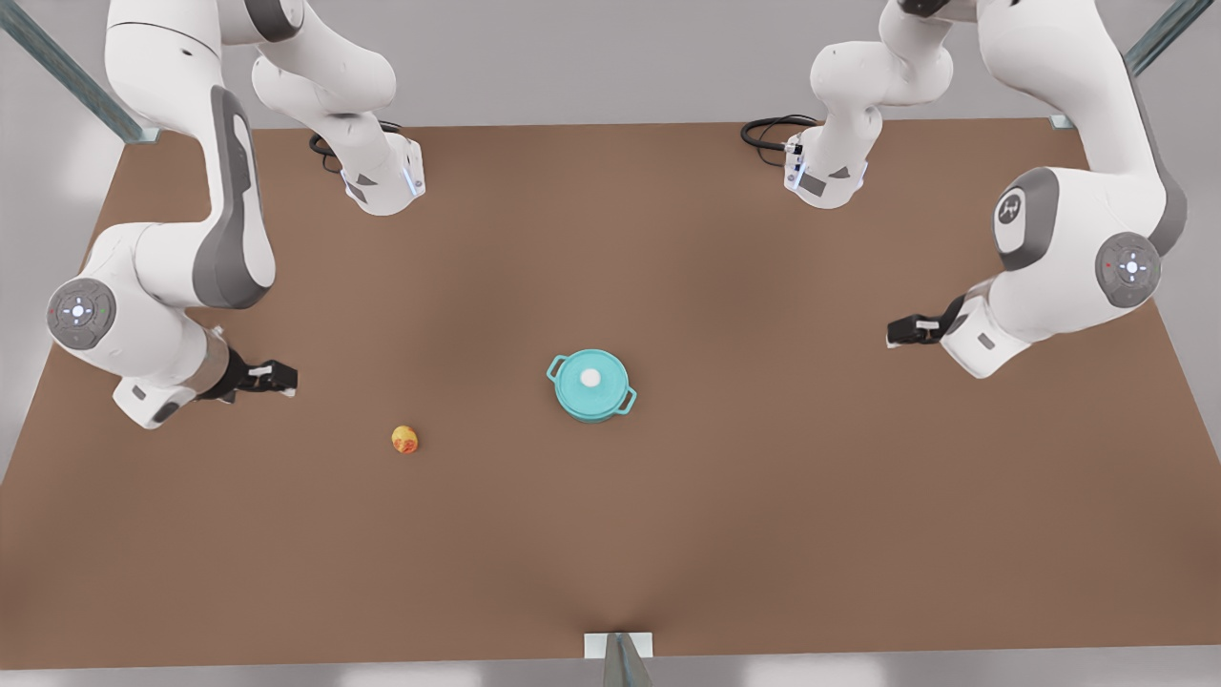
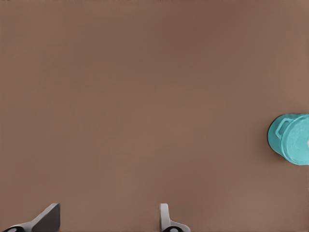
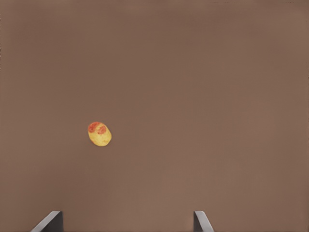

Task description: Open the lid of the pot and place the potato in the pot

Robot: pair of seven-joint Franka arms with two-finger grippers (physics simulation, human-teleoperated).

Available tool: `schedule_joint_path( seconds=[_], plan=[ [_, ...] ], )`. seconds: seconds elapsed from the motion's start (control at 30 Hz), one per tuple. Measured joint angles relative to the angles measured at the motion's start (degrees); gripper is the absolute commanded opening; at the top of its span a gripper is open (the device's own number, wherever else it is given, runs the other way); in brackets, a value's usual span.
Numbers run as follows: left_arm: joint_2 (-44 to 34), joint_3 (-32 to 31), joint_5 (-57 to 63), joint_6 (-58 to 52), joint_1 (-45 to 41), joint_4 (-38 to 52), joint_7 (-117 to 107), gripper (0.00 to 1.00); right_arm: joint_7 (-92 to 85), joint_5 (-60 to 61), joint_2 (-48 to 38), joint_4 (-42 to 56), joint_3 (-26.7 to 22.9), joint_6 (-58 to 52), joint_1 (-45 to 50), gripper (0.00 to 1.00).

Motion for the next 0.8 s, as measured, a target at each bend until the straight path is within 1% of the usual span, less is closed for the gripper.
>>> schedule_joint_path(
  seconds=[0.1,0.13,0.17,0.23,0.27,0.3,0.37,0.43,0.5,0.6,0.67,0.8],
  plan=[
    [0.4,-2.2,-0.5,1.7,-0.1,0.5,-0.2,1.0,-0.6,-0.4,0.1,-0.1,0.0,3.7,0.1,1.0],
    [2.1,-3.8,0.3,2.4,-2.1,0.6,-0.5,1.0,-0.8,-1.0,0.2,-0.1,0.1,4.6,0.5,1.0],
    [4.2,-4.8,1.7,3.6,-7.7,0.6,-1.3,1.0,-1.0,-1.5,0.4,-0.1,0.1,5.3,1.8,1.0],
    [9.2,-5.8,5.6,6.6,-22.3,1.0,-4.3,1.0,-1.4,-2.2,0.6,0.1,0.1,6.2,6.3,1.0],
    [12.6,-6.5,7.4,8.6,-27.4,2.6,-6.6,1.0,-1.6,-2.5,0.6,0.2,0.2,6.6,8.7,1.0],
    [16.6,-7.0,8.9,10.4,-31.0,5.7,-9.2,1.0,-1.8,-2.6,0.9,0.2,0.2,6.8,10.3,1.0],
    [21.9,-7.4,10.9,13.7,-35.3,9.2,-14.6,1.0,-2.4,-3.4,1.6,0.2,0.3,7.0,11.8,1.0],
    [25.2,-7.4,12.6,16.6,-37.3,10.3,-19.8,1.0,-3.2,-4.2,3.1,0.1,0.2,7.4,12.1,1.0],
    [26.7,-7.3,13.6,19.1,-37.7,10.7,-24.5,1.0,-3.9,-4.5,3.9,-1.5,0.3,8.0,12.9,1.0],
    [30.9,-7.0,14.4,22.6,-37.8,15.0,-30.9,1.0,-4.6,-4.8,3.8,-9.8,0.3,12.1,13.2,1.0],
    [33.0,-6.8,14.6,24.1,-37.8,18.0,-34.6,1.0,-5.1,-4.9,4.3,-13.0,0.2,15.0,13.2,1.0],
    [35.2,-6.5,15.3,26.8,-37.9,19.0,-40.6,1.0,-5.8,-5.0,7.7,-13.7,-0.5,21.0,12.7,1.0]
  ],
)
